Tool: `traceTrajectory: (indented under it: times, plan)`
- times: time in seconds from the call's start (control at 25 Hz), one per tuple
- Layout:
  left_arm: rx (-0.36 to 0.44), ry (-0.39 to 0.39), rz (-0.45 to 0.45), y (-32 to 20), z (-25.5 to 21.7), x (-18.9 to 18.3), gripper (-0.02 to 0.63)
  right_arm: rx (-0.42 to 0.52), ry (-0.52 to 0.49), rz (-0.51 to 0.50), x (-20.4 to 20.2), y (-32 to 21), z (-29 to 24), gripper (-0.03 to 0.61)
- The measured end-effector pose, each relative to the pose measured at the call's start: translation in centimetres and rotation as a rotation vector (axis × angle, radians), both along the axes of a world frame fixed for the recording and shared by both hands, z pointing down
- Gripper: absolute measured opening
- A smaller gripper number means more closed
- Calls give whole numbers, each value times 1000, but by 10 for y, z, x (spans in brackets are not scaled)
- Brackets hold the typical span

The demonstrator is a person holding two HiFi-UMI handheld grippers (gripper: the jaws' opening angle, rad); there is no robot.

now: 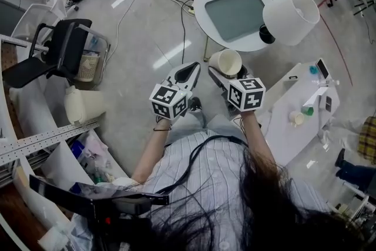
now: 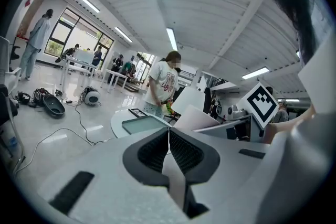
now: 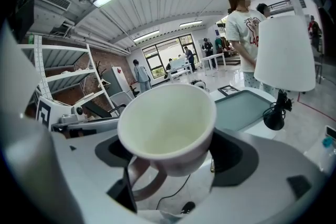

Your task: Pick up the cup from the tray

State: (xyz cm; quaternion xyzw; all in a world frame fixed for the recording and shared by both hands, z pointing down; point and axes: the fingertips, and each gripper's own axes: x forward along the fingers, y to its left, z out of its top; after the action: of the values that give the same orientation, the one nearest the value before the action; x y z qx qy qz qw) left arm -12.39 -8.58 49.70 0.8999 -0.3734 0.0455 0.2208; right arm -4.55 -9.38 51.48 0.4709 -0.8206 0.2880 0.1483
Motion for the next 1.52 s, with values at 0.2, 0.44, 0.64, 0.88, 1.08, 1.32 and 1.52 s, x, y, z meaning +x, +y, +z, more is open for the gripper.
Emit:
traceTrajectory:
  times: [0.2,0.44,0.64,0.88,1.08,1.32,1.52]
  plan:
    - [-4,-18,13,9,0,8,15,-16,-14,11,11,13,4,411]
    - [4,-12,-23,26,-9,20,15,-15,-11,-4,29,36,2,411]
    - [1,-10,-59,50,-9,32,15,-7,-19,-28,44,60,1,411]
    - [15,-23,-97,84,-12,45,15,0,-35,-79,52,93,1,411]
    - [21,-24,-124,117,-12,52,15,3,-40,-120,56,127,-2,411]
    - [29,-23,-126,157,-14,74,15,6,-39,-159,69,171,-4,411]
    - [35,-33,-113,184,-14,88,15,6,-43,-164,79,199,-4,411]
